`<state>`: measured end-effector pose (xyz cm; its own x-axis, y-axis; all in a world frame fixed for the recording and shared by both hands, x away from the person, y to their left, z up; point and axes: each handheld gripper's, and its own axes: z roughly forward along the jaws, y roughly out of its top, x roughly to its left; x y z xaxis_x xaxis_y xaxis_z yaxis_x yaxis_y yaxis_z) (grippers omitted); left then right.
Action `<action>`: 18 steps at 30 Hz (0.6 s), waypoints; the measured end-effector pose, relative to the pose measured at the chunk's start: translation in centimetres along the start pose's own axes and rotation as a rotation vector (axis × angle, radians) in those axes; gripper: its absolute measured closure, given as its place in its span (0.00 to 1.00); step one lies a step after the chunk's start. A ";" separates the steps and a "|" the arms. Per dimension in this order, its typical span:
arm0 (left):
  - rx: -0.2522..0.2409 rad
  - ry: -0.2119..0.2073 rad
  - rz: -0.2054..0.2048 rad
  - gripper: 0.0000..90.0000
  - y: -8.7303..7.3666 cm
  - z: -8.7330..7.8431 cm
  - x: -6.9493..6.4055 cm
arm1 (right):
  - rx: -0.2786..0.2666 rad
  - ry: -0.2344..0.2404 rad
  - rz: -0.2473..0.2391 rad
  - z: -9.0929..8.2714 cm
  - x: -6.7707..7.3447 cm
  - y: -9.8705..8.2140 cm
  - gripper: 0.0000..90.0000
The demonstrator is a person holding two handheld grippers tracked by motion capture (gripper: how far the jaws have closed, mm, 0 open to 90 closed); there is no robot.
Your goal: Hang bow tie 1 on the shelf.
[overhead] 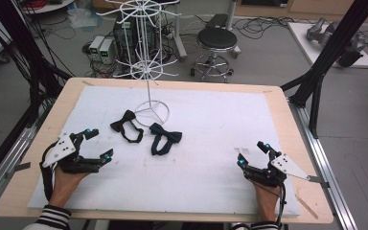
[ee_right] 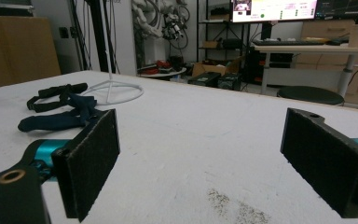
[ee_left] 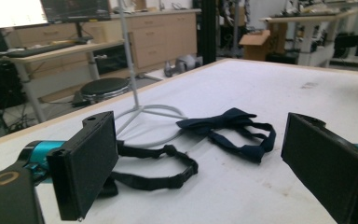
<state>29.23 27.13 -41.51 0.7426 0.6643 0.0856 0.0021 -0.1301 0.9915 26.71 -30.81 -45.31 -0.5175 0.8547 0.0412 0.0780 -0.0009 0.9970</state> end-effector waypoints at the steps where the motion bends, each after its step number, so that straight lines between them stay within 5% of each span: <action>1: 0.000 -0.013 0.002 0.12 0.3 0.3 0.0 | 0.000 0.000 -0.001 0.0 0.0 0.0 0.12; 18: 0.096 -0.168 0.094 0.12 5.3 4.6 -0.3 | -0.002 0.000 -0.003 0.0 0.0 0.0 0.12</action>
<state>32.13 22.87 -36.74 0.8436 0.5151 0.1515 -0.0145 -0.2602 0.9655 26.72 -30.85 -45.32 -0.5175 0.8548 0.0385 0.0751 0.0006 0.9972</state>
